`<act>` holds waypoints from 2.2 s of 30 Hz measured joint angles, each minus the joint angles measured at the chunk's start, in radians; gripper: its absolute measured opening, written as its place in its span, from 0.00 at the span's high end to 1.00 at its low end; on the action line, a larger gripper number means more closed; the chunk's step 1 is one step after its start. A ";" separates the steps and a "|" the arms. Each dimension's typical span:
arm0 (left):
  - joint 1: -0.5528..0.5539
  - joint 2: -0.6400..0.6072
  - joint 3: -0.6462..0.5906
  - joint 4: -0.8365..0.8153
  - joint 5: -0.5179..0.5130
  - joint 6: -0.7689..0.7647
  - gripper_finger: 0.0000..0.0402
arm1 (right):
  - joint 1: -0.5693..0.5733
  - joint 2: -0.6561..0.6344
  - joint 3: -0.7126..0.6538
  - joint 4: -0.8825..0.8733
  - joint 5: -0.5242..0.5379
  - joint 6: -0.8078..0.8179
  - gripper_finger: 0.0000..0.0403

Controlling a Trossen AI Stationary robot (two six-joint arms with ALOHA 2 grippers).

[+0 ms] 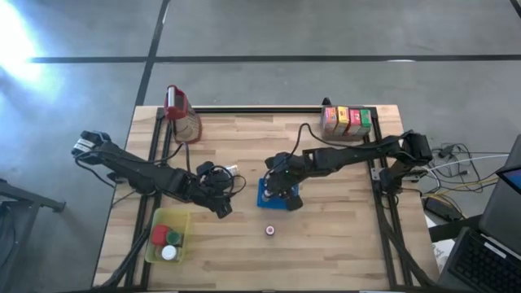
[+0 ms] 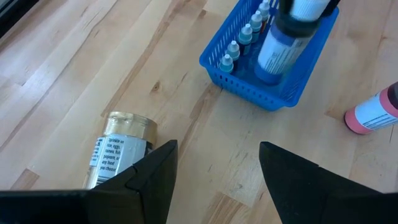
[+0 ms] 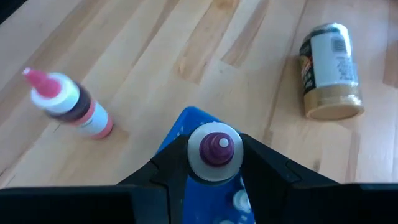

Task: Pick & Place Kitchen Items
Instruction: Put the large purple food coloring bottle into the blue bin

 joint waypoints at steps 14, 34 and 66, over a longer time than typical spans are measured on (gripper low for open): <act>0.000 0.000 0.000 0.003 0.000 0.000 0.42 | -0.005 0.021 -0.045 0.056 -0.004 0.006 0.69; 0.000 0.000 0.000 0.003 0.000 0.000 0.42 | -0.011 0.020 -0.132 0.176 -0.008 0.030 0.72; 0.000 0.000 0.000 0.002 0.000 0.000 0.42 | -0.011 0.054 -0.132 0.206 -0.007 0.074 0.69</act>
